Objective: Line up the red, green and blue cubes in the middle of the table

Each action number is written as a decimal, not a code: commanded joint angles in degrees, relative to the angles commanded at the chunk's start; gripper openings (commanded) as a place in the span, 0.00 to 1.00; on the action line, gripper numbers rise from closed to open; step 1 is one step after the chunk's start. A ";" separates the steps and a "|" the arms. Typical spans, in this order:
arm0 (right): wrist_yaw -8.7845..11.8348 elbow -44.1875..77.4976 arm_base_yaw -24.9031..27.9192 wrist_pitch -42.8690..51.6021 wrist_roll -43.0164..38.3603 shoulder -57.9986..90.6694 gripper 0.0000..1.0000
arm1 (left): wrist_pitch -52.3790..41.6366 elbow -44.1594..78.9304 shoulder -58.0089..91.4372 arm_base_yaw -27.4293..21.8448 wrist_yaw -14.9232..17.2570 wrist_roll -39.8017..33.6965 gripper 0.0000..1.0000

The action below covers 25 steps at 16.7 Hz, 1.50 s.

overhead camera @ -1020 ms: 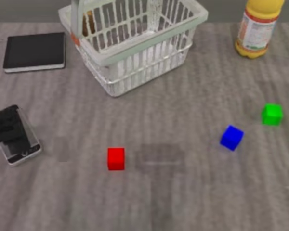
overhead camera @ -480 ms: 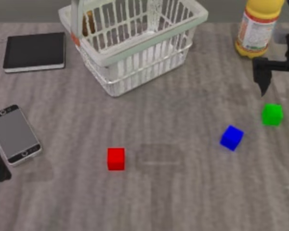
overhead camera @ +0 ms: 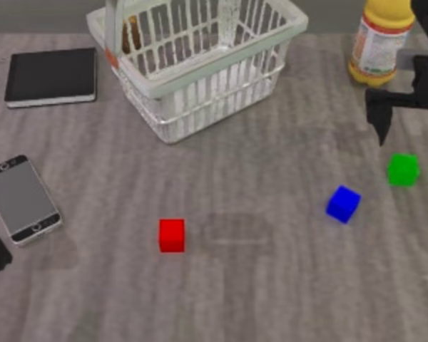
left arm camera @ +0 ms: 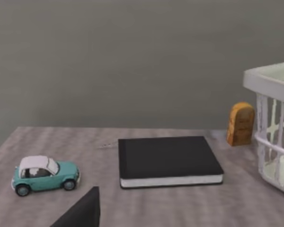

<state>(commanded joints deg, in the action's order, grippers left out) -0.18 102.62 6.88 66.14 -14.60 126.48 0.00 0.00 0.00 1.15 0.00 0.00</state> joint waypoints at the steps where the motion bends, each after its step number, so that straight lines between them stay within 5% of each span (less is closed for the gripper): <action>1: 0.01 -0.15 -0.33 -0.12 0.05 -0.12 1.00 | 0.00 0.00 0.00 0.00 0.00 0.00 1.00; 15: -0.06 -9.42 0.07 -15.11 -0.14 5.68 1.00 | 0.00 0.00 0.00 0.00 0.00 0.00 1.00; 25: -0.06 -9.42 0.07 -15.11 -0.14 5.68 0.25 | 0.00 0.00 0.00 0.00 0.00 0.00 1.00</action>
<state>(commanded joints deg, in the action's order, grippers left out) -0.24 93.20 6.96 51.03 -14.74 132.16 0.00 0.00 0.00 1.15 0.00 0.00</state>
